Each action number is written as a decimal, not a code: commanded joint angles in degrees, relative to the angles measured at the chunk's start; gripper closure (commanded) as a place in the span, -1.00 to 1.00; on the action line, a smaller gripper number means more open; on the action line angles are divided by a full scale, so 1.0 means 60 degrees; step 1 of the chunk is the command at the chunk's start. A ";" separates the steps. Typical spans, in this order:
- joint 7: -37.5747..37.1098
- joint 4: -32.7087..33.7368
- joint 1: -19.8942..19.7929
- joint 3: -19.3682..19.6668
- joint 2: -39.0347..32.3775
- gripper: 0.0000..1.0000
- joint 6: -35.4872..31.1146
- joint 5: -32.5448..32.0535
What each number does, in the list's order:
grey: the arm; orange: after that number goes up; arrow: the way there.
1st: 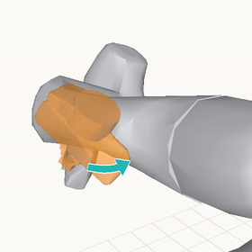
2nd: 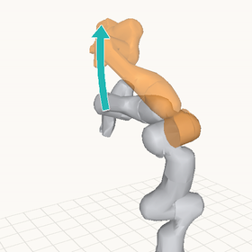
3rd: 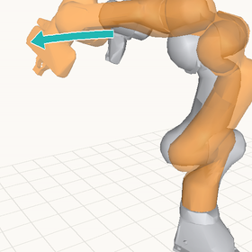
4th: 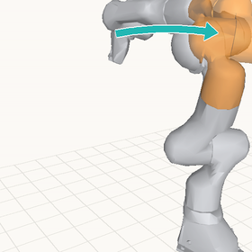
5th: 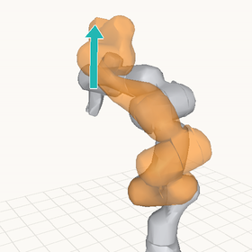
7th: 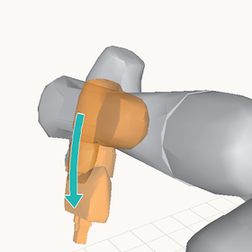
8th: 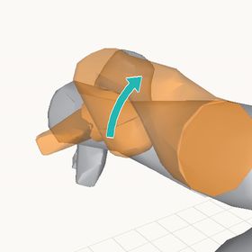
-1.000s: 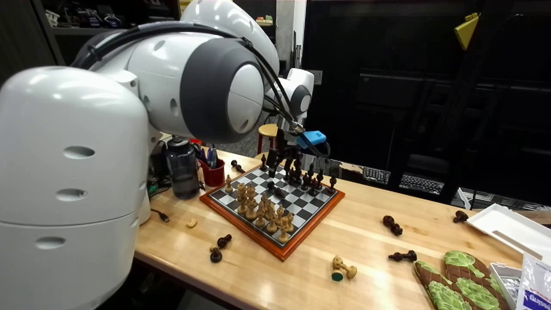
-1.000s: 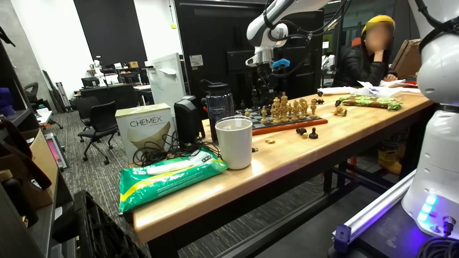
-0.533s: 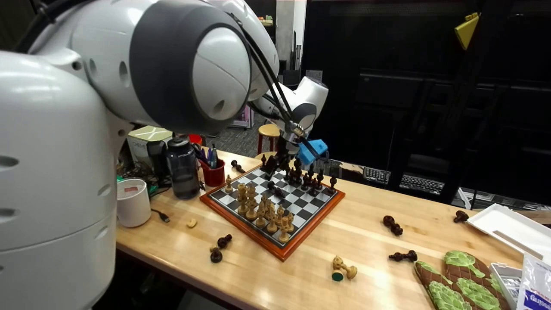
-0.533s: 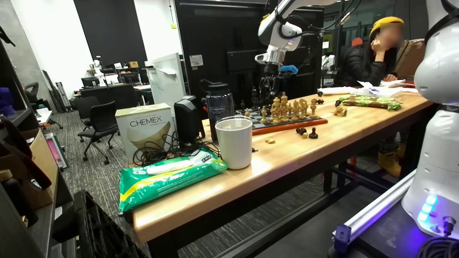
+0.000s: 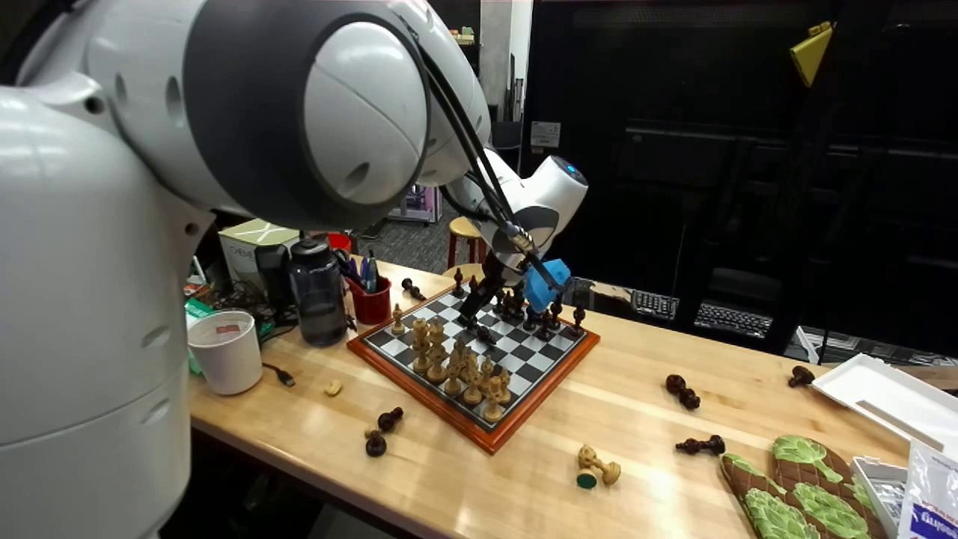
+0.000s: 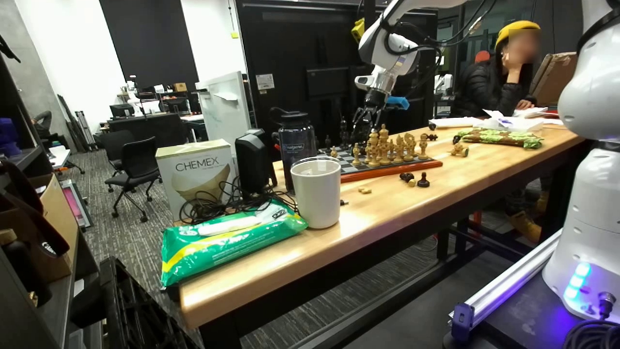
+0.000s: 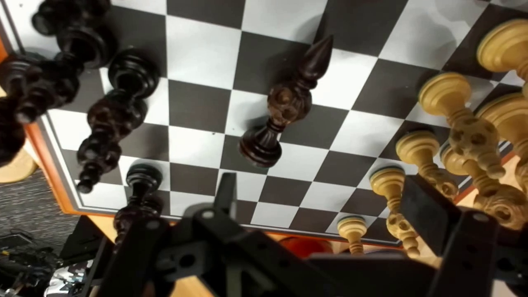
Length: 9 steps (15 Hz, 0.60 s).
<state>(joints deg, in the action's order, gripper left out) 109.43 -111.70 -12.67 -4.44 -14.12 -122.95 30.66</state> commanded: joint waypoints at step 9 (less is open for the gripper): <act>0.0898 0.0417 0.0050 0.0189 -0.0566 -1.00 -0.0061 0.1417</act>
<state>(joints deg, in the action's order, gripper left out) 111.37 -110.12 -12.39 -3.78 -16.65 -122.99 35.79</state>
